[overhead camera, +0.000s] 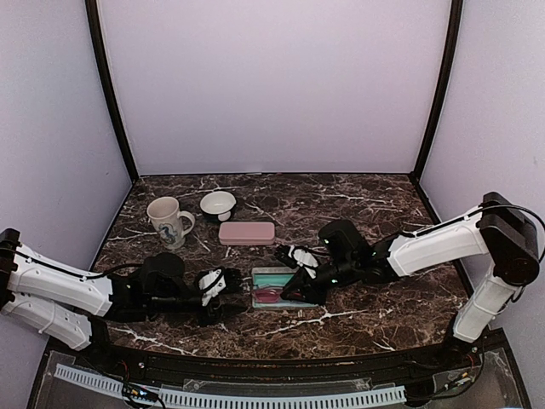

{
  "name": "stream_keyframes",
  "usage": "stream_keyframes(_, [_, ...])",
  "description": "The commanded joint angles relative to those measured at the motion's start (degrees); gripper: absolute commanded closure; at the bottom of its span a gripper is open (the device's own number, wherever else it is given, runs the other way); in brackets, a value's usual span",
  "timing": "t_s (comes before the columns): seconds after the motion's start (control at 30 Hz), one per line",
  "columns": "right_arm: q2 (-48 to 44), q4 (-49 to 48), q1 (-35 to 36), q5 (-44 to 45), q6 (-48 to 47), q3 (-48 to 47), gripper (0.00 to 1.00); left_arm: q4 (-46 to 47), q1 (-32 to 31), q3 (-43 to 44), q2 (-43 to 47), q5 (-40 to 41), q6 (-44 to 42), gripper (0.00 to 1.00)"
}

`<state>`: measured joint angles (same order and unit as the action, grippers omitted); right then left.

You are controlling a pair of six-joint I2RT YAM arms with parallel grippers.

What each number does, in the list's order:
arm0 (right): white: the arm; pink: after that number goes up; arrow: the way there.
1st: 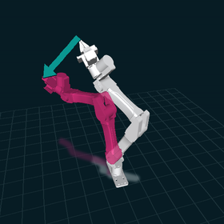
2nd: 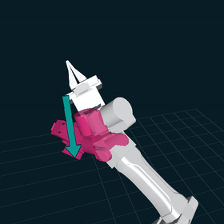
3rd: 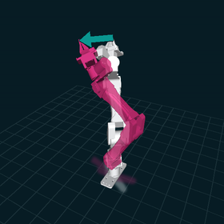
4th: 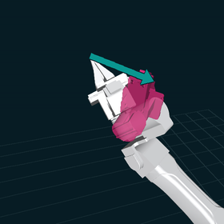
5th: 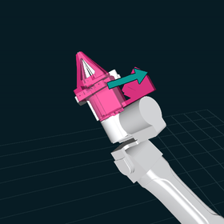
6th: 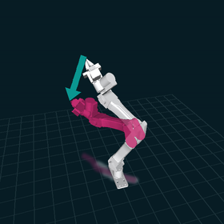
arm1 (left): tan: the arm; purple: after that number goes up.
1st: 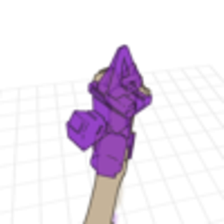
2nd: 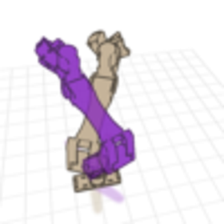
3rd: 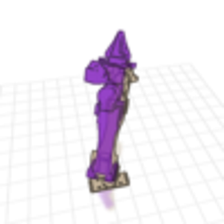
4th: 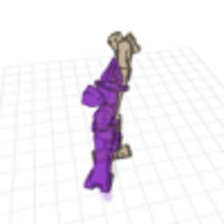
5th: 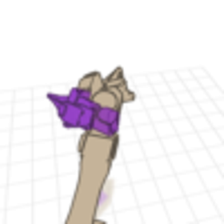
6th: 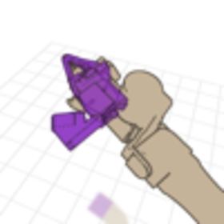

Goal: Organize the sunglasses
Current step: Place the sunglasses in the sunglasses case.

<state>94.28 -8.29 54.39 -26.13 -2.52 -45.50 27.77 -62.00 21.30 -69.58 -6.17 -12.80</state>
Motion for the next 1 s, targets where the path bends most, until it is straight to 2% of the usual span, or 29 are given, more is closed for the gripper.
stream_keyframes(0.0, [1.26, -3.31, -1.04, -0.52, -0.37, 0.56, 0.81, 0.27, 0.21, 1.43, -0.31, -1.07, 0.4, 0.53])
stream_keyframes(0.97, [5.24, -0.1, -2.54, -0.52, -0.37, -0.68, 0.81, 0.09, 0.21, 1.99, -1.68, -2.03, 0.68, 0.53])
